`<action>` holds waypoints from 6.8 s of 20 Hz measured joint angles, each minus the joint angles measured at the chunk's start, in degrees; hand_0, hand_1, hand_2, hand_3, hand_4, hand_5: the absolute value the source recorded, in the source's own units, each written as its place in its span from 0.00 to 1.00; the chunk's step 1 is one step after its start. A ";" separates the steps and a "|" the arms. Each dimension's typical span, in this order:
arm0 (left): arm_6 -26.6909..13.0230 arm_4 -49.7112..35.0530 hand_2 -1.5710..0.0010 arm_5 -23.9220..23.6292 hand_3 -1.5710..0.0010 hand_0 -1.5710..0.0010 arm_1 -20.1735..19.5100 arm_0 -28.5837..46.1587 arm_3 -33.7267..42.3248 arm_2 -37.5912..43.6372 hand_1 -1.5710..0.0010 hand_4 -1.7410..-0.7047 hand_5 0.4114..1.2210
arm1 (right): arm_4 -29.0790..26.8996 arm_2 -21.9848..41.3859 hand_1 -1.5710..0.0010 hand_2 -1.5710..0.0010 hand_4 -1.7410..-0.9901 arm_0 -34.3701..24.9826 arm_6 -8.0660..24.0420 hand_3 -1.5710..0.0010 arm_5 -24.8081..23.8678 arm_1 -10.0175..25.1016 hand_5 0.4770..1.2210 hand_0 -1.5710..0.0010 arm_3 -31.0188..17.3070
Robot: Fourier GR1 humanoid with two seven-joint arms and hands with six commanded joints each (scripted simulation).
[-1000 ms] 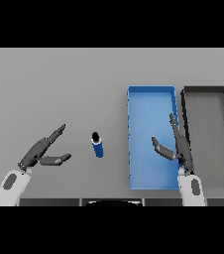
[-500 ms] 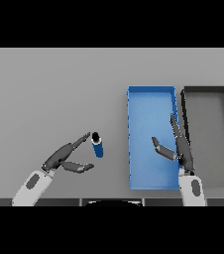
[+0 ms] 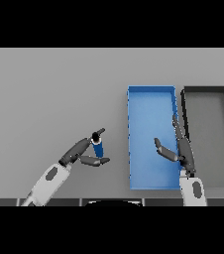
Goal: Pick up the blue pipe and place it into the blue bin.
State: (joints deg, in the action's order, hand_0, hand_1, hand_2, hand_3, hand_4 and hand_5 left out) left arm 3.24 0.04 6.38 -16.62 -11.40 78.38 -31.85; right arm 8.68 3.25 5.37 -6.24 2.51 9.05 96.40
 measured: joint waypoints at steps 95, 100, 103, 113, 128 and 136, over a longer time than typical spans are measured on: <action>-4.15 6.65 0.00 14.96 0.07 0.00 21.46 -1.34 11.68 11.22 0.00 0.02 1.00 | -18.24 22.22 0.01 0.01 0.01 -32.49 24.45 0.02 11.16 -1.66 0.96 0.01 11.19; -2.41 10.00 0.66 19.28 0.70 0.62 19.43 -1.30 11.97 11.40 0.65 0.52 1.00 | -18.50 23.34 0.00 0.00 0.00 -32.91 26.37 0.01 9.14 -0.96 0.99 0.00 11.54; -2.10 12.24 0.83 20.99 0.84 0.80 19.78 -0.76 12.53 11.90 0.82 0.67 0.65 | -18.07 24.13 0.00 0.00 0.00 -33.31 27.54 0.00 7.59 -0.71 0.99 0.00 12.42; -6.33 12.66 0.98 19.34 0.98 0.98 20.51 0.88 12.11 12.58 0.98 0.78 0.09 | -22.11 23.70 0.00 0.00 0.00 -33.48 26.59 0.00 5.93 -0.48 1.00 0.00 11.94; -9.06 12.46 1.00 19.99 1.00 1.00 19.85 0.18 11.87 13.29 1.00 0.82 0.02 | -41.43 1.80 0.00 0.00 0.00 -59.22 35.18 0.00 -6.43 12.61 1.00 0.00 6.12; -8.59 13.37 1.00 19.39 1.00 1.00 19.60 -0.11 11.36 13.22 1.00 0.84 0.01 | -40.96 -4.87 0.00 0.00 0.00 -48.39 34.92 0.00 -6.01 20.40 1.00 0.00 -1.27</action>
State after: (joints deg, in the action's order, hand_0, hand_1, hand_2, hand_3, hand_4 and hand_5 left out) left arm -5.35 13.42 25.77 2.98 -11.51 89.73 -18.63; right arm -32.28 -1.62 -43.02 28.68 -3.50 29.45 95.13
